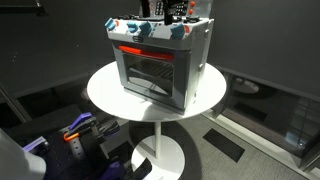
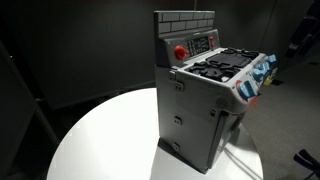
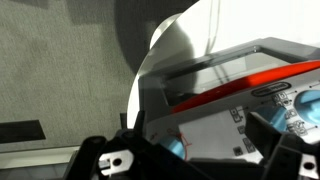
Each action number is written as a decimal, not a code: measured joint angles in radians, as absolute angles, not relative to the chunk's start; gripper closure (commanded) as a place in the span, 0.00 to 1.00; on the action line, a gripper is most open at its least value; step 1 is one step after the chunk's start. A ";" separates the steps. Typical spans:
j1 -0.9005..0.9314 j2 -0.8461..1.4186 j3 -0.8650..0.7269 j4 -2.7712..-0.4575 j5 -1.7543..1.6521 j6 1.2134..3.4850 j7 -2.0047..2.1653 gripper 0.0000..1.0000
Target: Press the top button on the right
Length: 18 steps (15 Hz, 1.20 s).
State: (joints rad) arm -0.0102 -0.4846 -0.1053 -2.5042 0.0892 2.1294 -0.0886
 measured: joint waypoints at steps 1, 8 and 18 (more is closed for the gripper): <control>-0.010 -0.484 -0.104 -2.488 0.089 2.132 -0.087 0.00; -0.010 -0.428 -0.073 -2.350 0.089 2.210 -0.063 0.00; -0.010 -0.165 -0.017 -2.150 0.087 2.373 0.061 0.00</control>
